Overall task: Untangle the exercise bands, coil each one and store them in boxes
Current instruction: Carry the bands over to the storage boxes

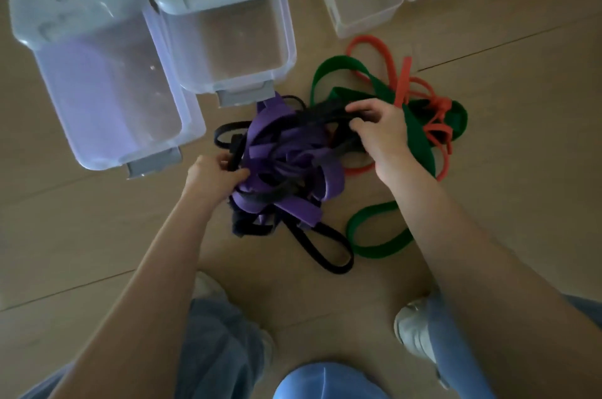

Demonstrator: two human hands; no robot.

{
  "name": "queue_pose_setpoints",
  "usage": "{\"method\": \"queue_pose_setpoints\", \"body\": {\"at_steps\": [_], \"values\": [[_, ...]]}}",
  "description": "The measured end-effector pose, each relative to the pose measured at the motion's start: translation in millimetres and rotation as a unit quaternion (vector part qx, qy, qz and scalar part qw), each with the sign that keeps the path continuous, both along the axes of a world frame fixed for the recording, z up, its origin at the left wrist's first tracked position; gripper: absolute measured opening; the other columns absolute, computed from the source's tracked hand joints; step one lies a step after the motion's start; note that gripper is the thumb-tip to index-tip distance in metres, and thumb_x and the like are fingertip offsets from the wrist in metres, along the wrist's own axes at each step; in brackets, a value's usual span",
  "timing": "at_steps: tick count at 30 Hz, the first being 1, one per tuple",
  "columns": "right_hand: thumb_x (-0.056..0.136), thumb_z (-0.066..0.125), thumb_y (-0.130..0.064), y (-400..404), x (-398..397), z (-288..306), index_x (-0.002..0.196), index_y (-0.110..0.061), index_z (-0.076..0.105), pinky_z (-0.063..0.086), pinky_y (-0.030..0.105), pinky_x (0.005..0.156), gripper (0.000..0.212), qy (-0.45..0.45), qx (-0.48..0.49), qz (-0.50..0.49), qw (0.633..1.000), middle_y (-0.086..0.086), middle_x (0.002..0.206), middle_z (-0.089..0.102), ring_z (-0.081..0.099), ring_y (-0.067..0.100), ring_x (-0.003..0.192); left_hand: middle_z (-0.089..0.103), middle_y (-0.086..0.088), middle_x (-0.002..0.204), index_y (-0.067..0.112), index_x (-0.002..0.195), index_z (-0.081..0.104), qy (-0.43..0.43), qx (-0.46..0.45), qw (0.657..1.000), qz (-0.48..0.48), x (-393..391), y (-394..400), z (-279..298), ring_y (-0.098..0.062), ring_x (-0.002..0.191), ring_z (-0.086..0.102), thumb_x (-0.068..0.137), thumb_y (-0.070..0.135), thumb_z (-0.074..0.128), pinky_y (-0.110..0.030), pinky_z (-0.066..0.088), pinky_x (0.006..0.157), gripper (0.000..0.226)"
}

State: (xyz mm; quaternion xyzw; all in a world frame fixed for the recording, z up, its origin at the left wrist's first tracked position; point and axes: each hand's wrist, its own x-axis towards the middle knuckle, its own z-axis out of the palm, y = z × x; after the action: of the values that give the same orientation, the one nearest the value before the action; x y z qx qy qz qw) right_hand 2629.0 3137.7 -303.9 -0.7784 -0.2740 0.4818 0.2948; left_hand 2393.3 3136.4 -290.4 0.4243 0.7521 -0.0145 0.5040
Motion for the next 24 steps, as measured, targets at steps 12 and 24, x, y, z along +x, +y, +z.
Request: {"method": "queue_pose_setpoints", "body": {"at_steps": [12,24], "values": [[0.086,0.045,-0.004,-23.8,-7.8,9.3,0.096,-0.020,0.067,0.043,0.034,0.096,0.030,-0.088,0.033,0.026,0.995,0.004,0.114,0.063,0.053,0.026,0.112,0.046,-0.004,0.074,0.005,0.104,0.055,-0.136,0.039,0.976,-0.167,27.5,8.3,68.3,-0.017,0.063,0.042,0.081,0.003,0.052,-0.028,0.037,0.059,0.022],[0.069,0.079,-0.025,-111.1,-66.9,228.4,0.129,-0.012,0.045,0.049,0.039,0.093,0.069,0.094,0.203,0.291,0.930,0.010,0.109,0.067,0.066,0.025,0.099,0.042,0.003,0.041,0.012,0.068,0.051,-0.169,0.277,0.946,-0.024,2.4,-51.2,273.2,-0.015,0.041,0.034,0.082,0.026,0.056,-0.017,0.029,0.039,0.021]]}}
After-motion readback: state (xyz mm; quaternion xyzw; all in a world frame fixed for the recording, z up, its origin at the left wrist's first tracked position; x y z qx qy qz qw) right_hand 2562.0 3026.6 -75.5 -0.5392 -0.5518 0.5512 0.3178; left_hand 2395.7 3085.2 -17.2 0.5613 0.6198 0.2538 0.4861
